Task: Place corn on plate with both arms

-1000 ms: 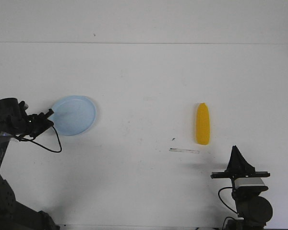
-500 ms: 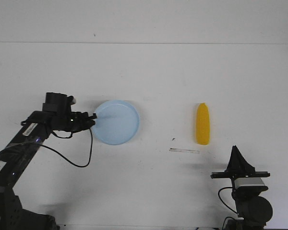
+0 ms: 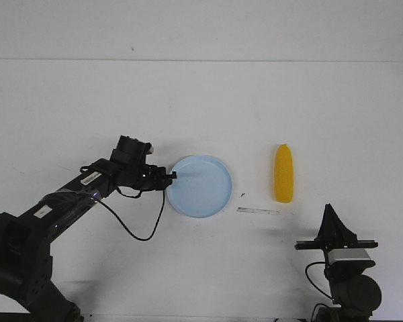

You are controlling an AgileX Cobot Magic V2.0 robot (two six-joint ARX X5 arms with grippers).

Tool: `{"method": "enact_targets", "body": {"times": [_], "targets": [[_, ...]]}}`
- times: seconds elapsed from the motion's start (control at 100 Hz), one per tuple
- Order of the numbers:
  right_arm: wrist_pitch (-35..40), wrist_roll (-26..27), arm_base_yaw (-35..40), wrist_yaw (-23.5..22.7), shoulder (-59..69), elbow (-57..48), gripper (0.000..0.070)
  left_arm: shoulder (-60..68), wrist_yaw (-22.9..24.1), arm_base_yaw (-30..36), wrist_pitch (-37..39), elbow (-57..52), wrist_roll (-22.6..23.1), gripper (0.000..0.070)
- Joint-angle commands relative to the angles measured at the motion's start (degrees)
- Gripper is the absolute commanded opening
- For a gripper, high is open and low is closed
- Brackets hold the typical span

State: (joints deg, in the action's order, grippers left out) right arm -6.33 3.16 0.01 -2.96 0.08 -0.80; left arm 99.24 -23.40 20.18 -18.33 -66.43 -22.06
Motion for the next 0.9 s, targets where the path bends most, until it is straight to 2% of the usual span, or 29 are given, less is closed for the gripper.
{"method": "enact_targets", "body": {"times": [0.0,0.1,0.28,0.44,0.48,0.59,0.72,0.89], "targets": [[-0.7,-0.3,0.0,0.0,0.0,0.1,0.0011,1.0,0.7,0.6,0.3,-0.7,-1.2,0.0166],[-0.7,-0.3,0.0,0.0,0.0,0.1,0.0012,0.7,1.0,0.9,0.3,-0.7,-1.2,0.0207],[-0.7,-0.3,0.0,0.0,0.0,0.1,0.0011,-3.6,1.0,-0.2,-0.9,-0.7,-0.3,0.0206],[-0.7,-0.3,0.0,0.0,0.0,0.1,0.0012,-10.1,2.2,-2.7,-0.9,-0.7,2.7,0.0194],[-0.7,-0.3,0.0,0.0,0.0,0.1,0.0012,-11.7,3.6,-3.1,-0.9,-0.6,3.8,0.0179],[-0.7,-0.3,0.0,0.0,0.0,0.1,0.0011,-15.8,10.2,-4.0,0.2,0.0,7.7,0.0041],[-0.7,-0.3,0.0,0.0,0.0,0.1,0.0012,-21.8,17.4,-4.5,7.9,4.8,11.1,0.0024],[-0.7,-0.3,0.0,0.0,0.0,0.1,0.0011,-31.5,22.2,-5.1,24.0,16.3,15.5,0.0024]]}}
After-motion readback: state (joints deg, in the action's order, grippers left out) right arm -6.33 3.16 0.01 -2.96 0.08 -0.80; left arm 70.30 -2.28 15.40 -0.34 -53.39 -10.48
